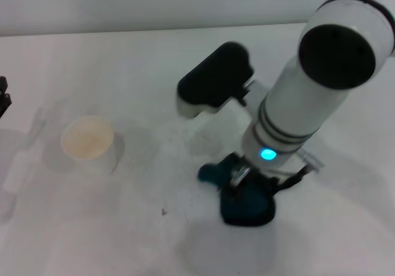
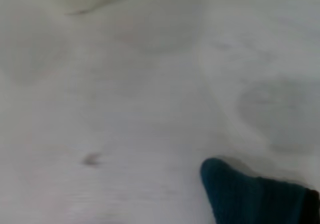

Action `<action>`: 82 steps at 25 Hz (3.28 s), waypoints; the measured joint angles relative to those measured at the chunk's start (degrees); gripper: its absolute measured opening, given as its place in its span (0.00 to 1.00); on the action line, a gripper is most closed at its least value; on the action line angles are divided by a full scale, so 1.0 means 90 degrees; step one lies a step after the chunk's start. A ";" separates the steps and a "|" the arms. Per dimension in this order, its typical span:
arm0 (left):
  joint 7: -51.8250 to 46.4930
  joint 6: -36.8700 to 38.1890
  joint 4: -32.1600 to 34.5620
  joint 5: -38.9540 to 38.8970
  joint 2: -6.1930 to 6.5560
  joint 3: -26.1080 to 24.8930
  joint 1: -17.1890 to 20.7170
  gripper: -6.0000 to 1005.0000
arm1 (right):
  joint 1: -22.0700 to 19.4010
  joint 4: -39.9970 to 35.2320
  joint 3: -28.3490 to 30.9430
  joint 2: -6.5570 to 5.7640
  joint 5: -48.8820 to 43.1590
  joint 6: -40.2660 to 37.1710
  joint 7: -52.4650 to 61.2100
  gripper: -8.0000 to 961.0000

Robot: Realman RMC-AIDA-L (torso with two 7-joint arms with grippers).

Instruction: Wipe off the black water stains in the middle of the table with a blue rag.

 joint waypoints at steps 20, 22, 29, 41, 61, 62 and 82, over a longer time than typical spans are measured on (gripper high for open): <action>0.0000 0.0013 0.0060 0.0002 -0.0020 -0.0001 0.0135 0.88 | 0.0666 0.0436 -0.0837 0.0002 0.0934 -0.0795 0.0082 0.10; 0.0000 0.0012 0.0063 0.0000 -0.0020 -0.0001 0.0136 0.88 | 0.0503 0.0385 -0.0541 -0.0003 0.0565 -0.0591 0.0061 0.10; -0.0002 0.0003 0.0064 -0.0159 -0.0005 0.0001 0.0128 0.88 | -0.0123 0.0152 0.0782 -0.0058 -0.0466 0.0156 -0.0379 0.09; -0.0010 -0.0040 0.0063 -0.0226 0.0000 0.0001 0.0082 0.87 | -0.0998 -0.0039 0.3649 -0.0116 -0.1730 0.0995 -0.1728 0.10; -0.0017 -0.0067 0.0063 -0.0233 -0.0003 0.0001 0.0001 0.87 | -0.1181 0.0483 0.5457 -0.0101 -0.1012 -0.0141 -0.3136 0.35; -0.0025 -0.0067 0.0063 -0.0233 -0.0001 0.0001 -0.0002 0.87 | -0.1222 0.0451 0.5760 -0.0099 -0.0902 -0.0281 -0.3294 0.38; -0.0064 -0.0241 0.0248 -0.0621 0.0003 0.0001 -0.0230 0.88 | -0.2050 0.3704 0.9894 -0.0146 0.5152 -0.2773 -1.0672 0.42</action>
